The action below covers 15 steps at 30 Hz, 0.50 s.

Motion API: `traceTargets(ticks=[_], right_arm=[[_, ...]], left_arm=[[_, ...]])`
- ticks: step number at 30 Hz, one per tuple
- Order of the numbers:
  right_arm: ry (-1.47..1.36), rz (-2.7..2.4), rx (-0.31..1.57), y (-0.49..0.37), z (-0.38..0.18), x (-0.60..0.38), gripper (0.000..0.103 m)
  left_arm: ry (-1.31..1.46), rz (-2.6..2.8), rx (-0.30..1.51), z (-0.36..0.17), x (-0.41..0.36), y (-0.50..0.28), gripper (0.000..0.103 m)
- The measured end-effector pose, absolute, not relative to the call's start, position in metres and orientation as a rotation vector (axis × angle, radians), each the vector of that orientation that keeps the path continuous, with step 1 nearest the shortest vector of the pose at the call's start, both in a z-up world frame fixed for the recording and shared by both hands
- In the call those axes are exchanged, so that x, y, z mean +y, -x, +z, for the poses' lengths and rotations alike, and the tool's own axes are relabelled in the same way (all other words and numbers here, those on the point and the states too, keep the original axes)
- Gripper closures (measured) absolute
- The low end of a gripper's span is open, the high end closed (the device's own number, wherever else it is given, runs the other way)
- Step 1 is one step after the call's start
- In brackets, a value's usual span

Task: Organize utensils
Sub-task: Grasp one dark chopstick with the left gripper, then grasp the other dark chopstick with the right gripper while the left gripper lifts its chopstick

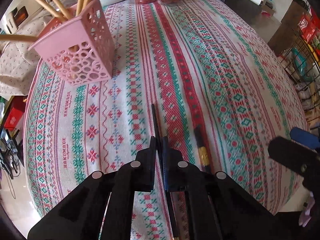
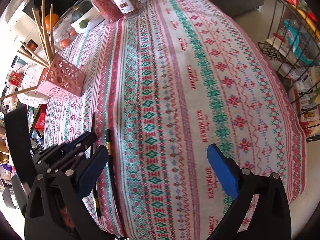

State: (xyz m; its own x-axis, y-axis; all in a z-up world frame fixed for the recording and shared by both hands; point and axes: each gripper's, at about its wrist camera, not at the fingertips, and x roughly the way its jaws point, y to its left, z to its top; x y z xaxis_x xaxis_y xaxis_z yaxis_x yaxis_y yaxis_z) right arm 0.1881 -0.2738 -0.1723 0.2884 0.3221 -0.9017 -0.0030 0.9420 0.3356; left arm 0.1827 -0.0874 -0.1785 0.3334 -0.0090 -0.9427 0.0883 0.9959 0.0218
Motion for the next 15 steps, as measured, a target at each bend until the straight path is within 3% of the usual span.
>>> traceTargets(ticks=[6,15], right_arm=[[-0.245,0.224,1.278,-0.188,-0.179,-0.252,0.007],[-0.084,0.247,1.253,-0.181,-0.189,-0.191,0.007]], left_arm=[[-0.006,-0.008,1.222,-0.168,-0.042,-0.169,0.099],[-0.004,0.083,1.071,-0.117,0.002,-0.137,0.099]])
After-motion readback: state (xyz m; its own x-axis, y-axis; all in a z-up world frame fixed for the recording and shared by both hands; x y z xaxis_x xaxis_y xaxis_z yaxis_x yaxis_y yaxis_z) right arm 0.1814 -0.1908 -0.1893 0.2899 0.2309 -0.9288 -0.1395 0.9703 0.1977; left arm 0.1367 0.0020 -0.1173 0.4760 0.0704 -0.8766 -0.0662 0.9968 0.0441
